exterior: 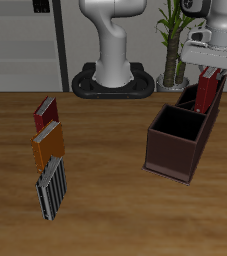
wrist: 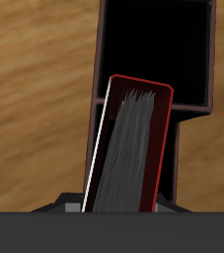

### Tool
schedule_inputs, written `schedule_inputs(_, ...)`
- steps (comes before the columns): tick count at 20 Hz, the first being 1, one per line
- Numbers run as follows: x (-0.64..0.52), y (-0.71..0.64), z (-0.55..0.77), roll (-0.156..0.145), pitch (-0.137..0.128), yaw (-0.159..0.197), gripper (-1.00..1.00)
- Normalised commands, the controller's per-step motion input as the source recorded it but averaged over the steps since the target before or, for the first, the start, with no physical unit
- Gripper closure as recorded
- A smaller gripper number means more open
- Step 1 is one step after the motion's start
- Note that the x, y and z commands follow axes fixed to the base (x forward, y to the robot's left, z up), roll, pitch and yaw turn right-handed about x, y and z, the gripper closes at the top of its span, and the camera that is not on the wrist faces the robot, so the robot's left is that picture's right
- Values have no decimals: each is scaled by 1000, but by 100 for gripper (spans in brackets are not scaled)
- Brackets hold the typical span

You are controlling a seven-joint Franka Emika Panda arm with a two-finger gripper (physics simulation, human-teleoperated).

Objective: Place the left red book into the left desk caddy's back compartment

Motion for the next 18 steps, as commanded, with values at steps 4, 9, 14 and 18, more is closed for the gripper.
schedule_inputs(4,17,63,-121,18,10,10,100)
schedule_inputs(9,-16,74,-283,20,35,9,100)
schedule_inputs(14,-41,-4,-241,21,28,-3,100)
schedule_inputs(18,3,4,-180,10,32,0,100)
